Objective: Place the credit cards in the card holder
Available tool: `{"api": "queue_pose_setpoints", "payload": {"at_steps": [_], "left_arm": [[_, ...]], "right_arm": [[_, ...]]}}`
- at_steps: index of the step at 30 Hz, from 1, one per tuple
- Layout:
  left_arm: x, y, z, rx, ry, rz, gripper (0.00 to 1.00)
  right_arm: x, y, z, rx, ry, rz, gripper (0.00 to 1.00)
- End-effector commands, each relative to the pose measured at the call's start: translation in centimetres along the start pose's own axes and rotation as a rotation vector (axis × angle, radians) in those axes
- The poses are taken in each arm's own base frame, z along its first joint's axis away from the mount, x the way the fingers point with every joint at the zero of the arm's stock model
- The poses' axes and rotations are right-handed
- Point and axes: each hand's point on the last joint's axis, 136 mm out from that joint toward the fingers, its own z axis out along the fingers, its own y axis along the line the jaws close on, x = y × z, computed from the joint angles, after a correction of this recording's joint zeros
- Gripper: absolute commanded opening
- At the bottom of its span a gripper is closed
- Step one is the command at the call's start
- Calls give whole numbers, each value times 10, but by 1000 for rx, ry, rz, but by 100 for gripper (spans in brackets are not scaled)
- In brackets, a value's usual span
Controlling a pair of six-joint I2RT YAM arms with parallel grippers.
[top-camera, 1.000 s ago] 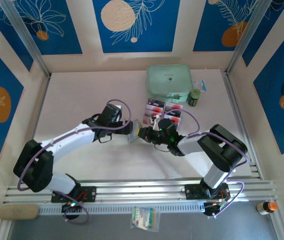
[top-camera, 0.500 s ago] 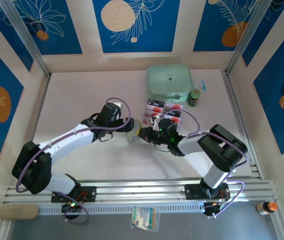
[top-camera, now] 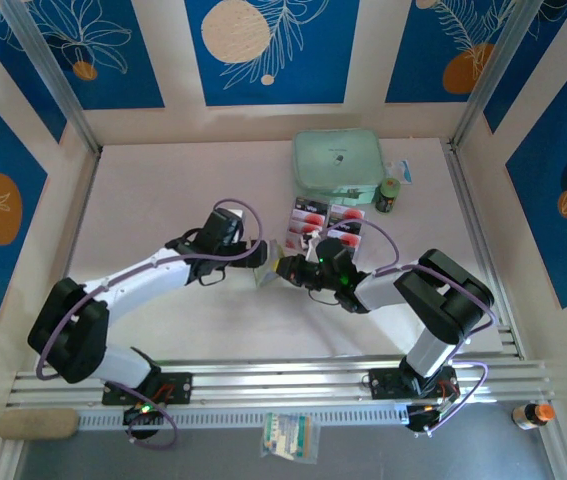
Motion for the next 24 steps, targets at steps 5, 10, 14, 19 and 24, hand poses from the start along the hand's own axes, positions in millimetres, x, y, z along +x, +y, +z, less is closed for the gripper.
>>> {"api": "queue_pose_setpoints", "payload": {"at_steps": [5,10,14,19,24], "left_arm": [[26,40,-3,-196,62,-2,100],[43,56,4,-295,167,60,100],[50,62,10,-345,252,141,100],[44,56,13,-384,299,236,100],[36,32,19,-322,327,239,100]], "right_arm": [[-4,8,-8,-21,-46,-11,0],[0,0,-12,10,-71,6,0],[5,-1,-12,26,-78,8,0],[11,-1,-7,39,-76,16,0],[16,-2,-3,47,-76,19,0]]}}
